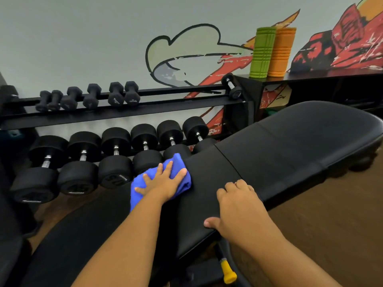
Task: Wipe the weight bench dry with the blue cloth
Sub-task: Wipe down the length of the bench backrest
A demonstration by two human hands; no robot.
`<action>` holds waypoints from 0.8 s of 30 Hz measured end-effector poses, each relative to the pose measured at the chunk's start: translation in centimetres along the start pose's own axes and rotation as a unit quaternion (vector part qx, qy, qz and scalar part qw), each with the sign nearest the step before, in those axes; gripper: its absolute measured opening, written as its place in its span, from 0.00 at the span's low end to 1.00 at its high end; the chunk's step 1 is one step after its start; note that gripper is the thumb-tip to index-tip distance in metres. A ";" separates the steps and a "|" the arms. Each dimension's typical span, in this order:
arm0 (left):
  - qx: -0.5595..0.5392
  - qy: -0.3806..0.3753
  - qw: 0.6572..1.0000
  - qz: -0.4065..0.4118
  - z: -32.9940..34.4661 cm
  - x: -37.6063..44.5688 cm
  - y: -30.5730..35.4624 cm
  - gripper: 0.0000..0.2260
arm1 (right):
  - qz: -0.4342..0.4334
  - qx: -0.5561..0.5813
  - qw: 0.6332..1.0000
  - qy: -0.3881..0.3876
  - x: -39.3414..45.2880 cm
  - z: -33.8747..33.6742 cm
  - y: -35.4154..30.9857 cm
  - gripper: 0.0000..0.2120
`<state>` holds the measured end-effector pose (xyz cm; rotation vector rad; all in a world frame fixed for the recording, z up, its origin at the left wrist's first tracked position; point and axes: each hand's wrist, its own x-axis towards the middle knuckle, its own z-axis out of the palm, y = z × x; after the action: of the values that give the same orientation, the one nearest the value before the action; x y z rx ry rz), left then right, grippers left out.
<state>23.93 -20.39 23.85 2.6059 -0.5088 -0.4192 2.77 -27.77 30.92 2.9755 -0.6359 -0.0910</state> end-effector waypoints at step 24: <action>0.001 0.005 1.000 0.025 1.1 -3.5 -3.0 0.29 | 0.027 -0.051 0.997 -0.053 1.8 -0.8 -1.5 0.31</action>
<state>21.31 -16.82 22.20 2.5891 -0.5695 -0.3903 5.08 -27.07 31.44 2.8674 -0.7016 -0.2719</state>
